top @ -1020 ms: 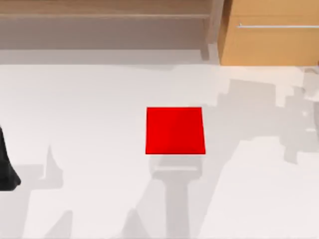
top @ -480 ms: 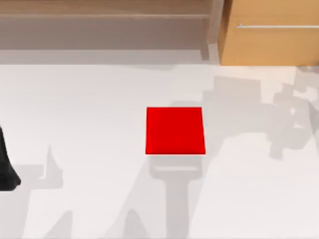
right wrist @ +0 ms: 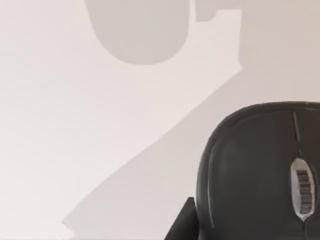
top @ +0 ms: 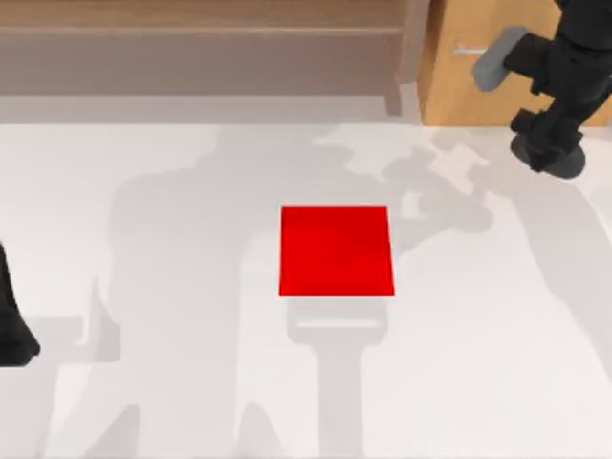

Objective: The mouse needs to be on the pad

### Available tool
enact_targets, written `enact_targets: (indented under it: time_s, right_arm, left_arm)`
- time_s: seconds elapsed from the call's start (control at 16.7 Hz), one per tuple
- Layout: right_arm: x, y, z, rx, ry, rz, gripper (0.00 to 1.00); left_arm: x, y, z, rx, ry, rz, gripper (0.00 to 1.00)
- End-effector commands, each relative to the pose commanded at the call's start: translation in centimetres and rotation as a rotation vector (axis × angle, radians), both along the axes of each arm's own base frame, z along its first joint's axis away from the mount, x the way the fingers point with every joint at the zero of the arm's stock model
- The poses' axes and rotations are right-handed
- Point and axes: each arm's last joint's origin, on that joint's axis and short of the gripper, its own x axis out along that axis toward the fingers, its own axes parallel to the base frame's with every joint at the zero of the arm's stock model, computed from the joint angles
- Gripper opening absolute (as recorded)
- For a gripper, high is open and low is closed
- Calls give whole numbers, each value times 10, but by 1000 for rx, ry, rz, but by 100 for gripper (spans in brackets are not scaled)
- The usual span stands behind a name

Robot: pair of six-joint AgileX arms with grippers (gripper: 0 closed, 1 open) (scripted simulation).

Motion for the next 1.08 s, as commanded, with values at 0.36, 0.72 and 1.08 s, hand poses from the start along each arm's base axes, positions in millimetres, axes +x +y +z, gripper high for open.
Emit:
enact_targets:
  time_s: [0.36, 0.72, 1.08]
  right_arm:
    - [-18, 120, -18, -29, 27, -379, 0]
    - [-42, 189, -23, -29, 4, -776, 0]
    - [-50, 209, -17, 0, -22, -986, 0]
  left_arm:
    - [0, 0, 0, 0, 0, 0, 100]
    - [0, 0, 0, 0, 0, 0, 100]
    - [0, 0, 0, 0, 0, 0, 100]
